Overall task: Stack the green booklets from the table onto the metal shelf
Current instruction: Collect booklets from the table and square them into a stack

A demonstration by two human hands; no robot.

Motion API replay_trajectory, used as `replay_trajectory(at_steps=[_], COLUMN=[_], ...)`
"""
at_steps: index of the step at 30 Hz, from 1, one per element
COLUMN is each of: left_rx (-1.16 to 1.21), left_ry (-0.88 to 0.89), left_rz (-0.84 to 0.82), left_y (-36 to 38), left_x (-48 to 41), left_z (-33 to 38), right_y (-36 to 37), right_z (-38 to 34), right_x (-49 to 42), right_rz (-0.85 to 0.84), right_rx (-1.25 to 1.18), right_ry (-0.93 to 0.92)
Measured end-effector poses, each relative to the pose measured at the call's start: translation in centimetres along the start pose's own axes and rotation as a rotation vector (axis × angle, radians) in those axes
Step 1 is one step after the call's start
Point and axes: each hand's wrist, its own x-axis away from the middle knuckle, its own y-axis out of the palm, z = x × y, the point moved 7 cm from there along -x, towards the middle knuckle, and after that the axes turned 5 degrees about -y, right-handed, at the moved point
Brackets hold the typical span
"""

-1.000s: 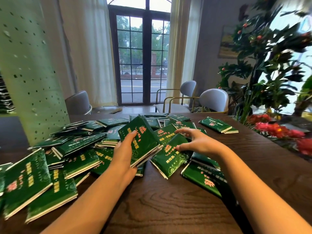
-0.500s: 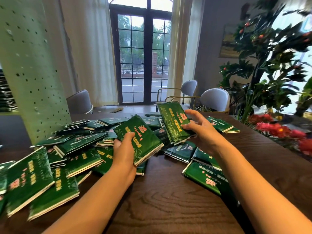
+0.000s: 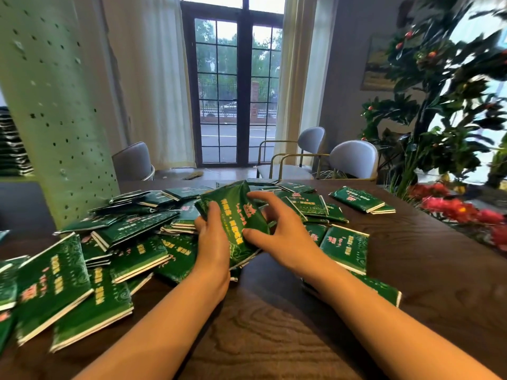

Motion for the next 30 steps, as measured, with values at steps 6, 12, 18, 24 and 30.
replay_trajectory(at_steps=[6,12,18,24,30], left_rx=[-0.102,-0.075,-0.034,0.004,-0.011], left_ry=[0.015,-0.001,0.043,0.04,0.034], left_rz=[-0.022,-0.046,0.095,0.142,0.137], left_y=[0.2,0.3,-1.0,-1.7,-1.6], left_x=[0.6,0.9,0.6,0.2,0.2], left_z=[0.2,0.4,1.2,1.3,1.2], right_y=[-1.0,-5.1,-4.4,-4.5,-6.2], right_z=[-1.1,4.4,11.2,11.3,9.1], right_x=[-0.2,-1.4,-0.7,-0.6,-1.2], right_rz=[-0.006,0.091,-0.126,-0.1,0.205], right_rx=[0.229,0.488,0.522,0.319,-0.009], right_ry=[-0.142,0.049,0.337,0.353,0.251])
